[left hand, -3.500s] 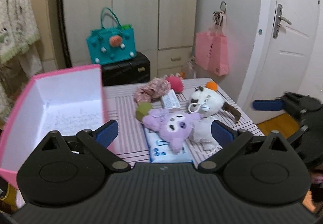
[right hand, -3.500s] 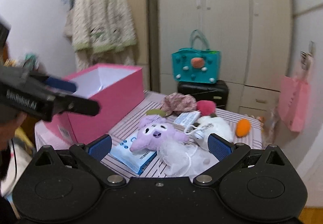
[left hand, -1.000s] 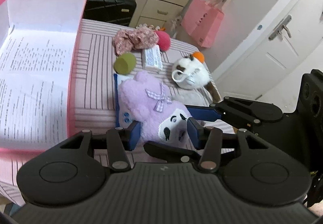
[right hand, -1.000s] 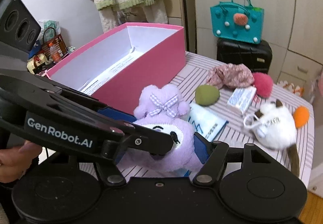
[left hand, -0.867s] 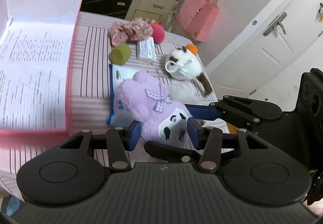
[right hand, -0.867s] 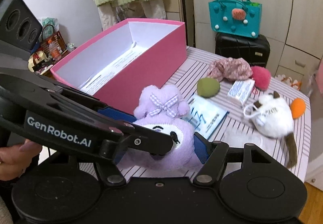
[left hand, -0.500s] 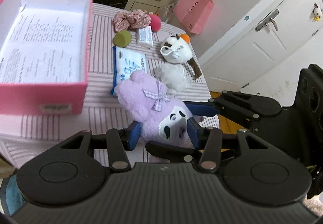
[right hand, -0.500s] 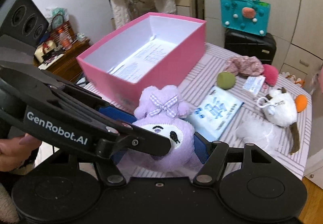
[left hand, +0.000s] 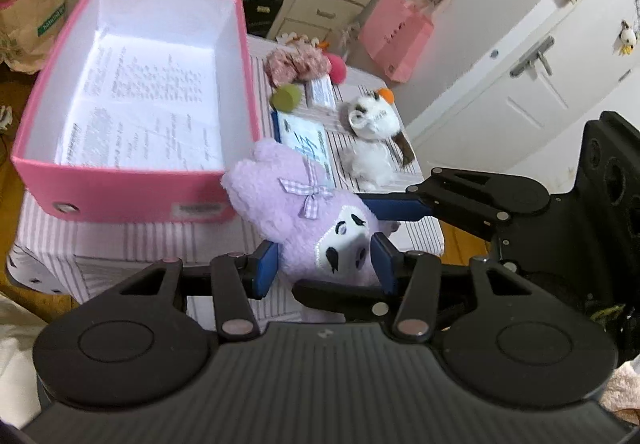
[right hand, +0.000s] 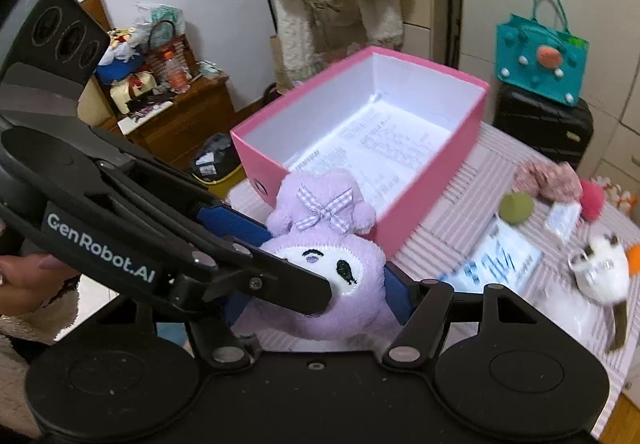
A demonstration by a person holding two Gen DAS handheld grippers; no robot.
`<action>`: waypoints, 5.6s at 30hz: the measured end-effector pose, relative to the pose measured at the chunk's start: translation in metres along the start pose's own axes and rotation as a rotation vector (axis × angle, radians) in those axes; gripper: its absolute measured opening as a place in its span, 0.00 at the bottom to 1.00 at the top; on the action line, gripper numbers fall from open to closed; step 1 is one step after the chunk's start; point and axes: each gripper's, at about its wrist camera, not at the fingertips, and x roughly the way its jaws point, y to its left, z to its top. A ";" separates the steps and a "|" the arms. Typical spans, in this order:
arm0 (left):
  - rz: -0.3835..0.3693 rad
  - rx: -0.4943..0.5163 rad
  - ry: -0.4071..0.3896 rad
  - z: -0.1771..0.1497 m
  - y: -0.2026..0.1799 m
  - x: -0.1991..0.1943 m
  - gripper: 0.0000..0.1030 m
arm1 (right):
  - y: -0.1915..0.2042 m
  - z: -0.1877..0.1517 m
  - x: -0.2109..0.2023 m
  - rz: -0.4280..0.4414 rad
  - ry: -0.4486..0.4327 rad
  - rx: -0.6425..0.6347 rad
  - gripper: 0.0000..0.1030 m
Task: Organize soft objects
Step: 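Lift the purple plush with the right tool and carry it over the pink box, then lower the purple plush into the box and open the right tool, then withdraw the right tool from the box toward the wet-wipes pack, then close the right tool on the edge of the blue-and-white wet-wipes pack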
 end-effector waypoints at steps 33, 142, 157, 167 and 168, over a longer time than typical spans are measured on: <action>0.140 -0.159 -0.060 0.181 0.136 0.089 0.47 | -0.102 0.153 0.161 0.031 0.004 -0.323 0.69; 0.175 0.493 0.058 0.031 -0.090 0.103 0.63 | -0.149 -0.103 -0.034 -0.042 -0.089 0.073 0.73; 0.314 0.458 -0.021 0.039 -0.065 0.176 0.62 | -0.143 -0.112 0.066 -0.124 -0.188 -0.044 0.72; 0.340 0.388 -0.048 0.045 -0.046 0.201 0.57 | -0.144 -0.111 0.079 -0.200 -0.214 -0.030 0.71; 0.358 0.385 -0.053 0.045 -0.044 0.204 0.57 | -0.143 -0.110 0.078 -0.196 -0.224 -0.044 0.71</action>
